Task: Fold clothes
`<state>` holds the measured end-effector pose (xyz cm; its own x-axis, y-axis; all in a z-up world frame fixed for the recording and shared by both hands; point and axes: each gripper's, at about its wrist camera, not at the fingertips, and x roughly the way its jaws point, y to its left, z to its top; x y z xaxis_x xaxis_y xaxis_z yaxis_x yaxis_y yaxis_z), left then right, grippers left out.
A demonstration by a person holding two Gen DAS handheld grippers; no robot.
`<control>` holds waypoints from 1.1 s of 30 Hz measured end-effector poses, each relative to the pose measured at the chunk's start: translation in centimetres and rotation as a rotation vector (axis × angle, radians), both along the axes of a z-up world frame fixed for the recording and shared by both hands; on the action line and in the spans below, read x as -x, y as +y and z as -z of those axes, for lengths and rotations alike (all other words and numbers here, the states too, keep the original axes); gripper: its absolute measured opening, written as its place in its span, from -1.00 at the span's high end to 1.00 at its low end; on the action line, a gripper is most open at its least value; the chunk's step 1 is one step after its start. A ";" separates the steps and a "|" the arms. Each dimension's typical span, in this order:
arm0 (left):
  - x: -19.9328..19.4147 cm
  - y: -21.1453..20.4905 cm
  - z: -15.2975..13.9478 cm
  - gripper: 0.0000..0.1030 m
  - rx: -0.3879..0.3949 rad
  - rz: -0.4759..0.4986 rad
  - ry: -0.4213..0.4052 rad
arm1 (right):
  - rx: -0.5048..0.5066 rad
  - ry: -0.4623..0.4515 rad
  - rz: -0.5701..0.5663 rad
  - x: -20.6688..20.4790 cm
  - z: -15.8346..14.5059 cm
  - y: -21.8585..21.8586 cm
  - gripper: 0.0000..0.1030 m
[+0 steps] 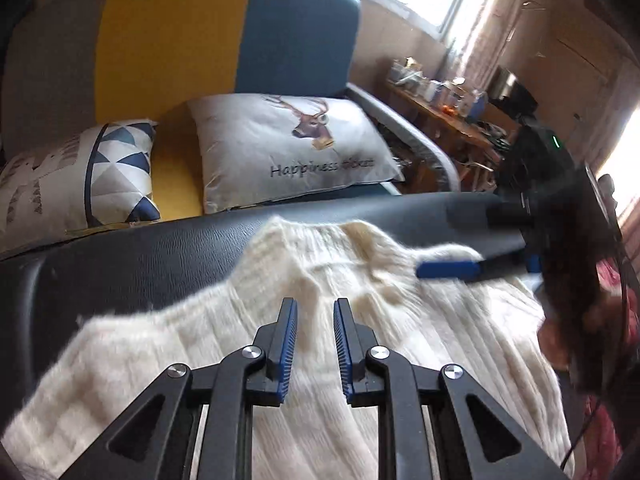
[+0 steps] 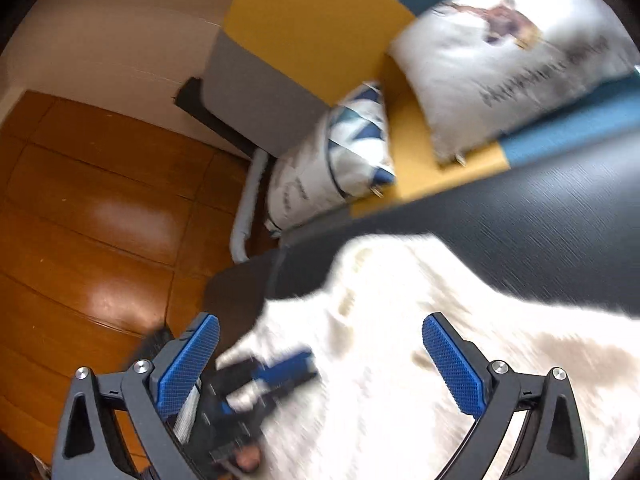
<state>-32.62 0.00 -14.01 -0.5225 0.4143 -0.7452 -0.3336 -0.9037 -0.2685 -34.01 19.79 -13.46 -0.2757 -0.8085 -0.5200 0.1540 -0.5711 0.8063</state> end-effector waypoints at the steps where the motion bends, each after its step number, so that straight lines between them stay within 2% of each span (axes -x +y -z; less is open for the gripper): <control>1: 0.4 -0.2 0.7 0.65 0.022 -0.024 -0.014 | -0.010 -0.021 0.014 0.0 0.8 0.5 -1.00; 3: 1.1 -0.5 2.0 0.65 0.065 -0.071 -0.041 | -0.037 -0.035 0.044 0.1 2.0 1.5 -0.99; 5: 0.7 -1.0 2.0 0.67 0.071 -0.085 -0.026 | -0.054 -0.007 0.066 0.2 2.6 2.3 -0.92; 6: 0.3 -1.5 1.6 0.67 0.045 -0.092 -0.032 | -0.089 0.010 0.066 0.2 2.7 2.5 -0.83; 7: -0.1 -2.0 1.3 0.67 0.019 -0.099 -0.038 | -0.136 0.029 0.064 0.1 2.6 2.7 -0.59; 8: -0.5 -2.4 0.9 0.67 -0.007 -0.106 -0.044 | -0.170 0.042 0.060 0.0 2.7 2.9 -0.47; 9: -0.9 -2.9 0.5 0.66 -0.033 -0.113 -0.050 | -0.179 0.045 0.061 0.0 2.9 3.4 -0.22; 10: -1.3 -3.4 0.2 0.65 -0.059 -0.120 -0.056 | -0.159 0.040 0.073 -0.1 3.2 4.0 -0.11; 12: -2.0 -4.3 -0.6 0.62 -0.111 -0.134 -0.068 | -0.097 0.023 0.102 -0.2 3.8 5.1 -0.11; 14: -2.8 -5.3 -1.3 0.60 -0.164 -0.148 -0.080 | -0.111 0.035 0.115 -1.1 3.1 5.1 -0.26; 16: -3.7 -6.3 -2.1 0.59 -0.215 -0.163 -0.091 | -0.140 0.062 0.096 -2.4 1.9 4.3 -0.98; 18: -7.1 -9.6 -3.7 0.58 -0.238 -0.208 -0.071 | -0.173 0.096 0.063 -4.3 0.5 3.1 -1.00; 22: -14.9 -17.3 -5.4 0.52 -0.219 -0.334 -0.055 | -0.249 0.171 -0.016 -9.3 -1.7 -0.1 -1.00; 25: -21.5 -24.1 -6.2 0.49 -0.172 -0.485 -0.054 | -0.339 0.216 -0.082 -13.4 -1.9 -3.3 -1.00; 28: -28.1 -28.7 -6.6 0.45 -0.075 -0.606 -0.043 | -0.436 0.233 -0.147 -17.3 -1.1 -6.6 -1.00; 30: -31.6 -29.8 -6.5 0.41 -0.029 -0.642 -0.033 | -0.498 0.237 -0.183 -19.4 -0.3 -8.6 -1.00; 32: -34.1 -29.3 -6.1 0.36 0.003 -0.616 -0.039 | -0.548 0.244 -0.207 -20.9 0.5 -10.2 -1.00; 33: -34.8 -28.0 -5.6 0.36 0.048 -0.574 -0.028 | -0.566 0.247 -0.215 -21.6 0.7 -10.7 -1.00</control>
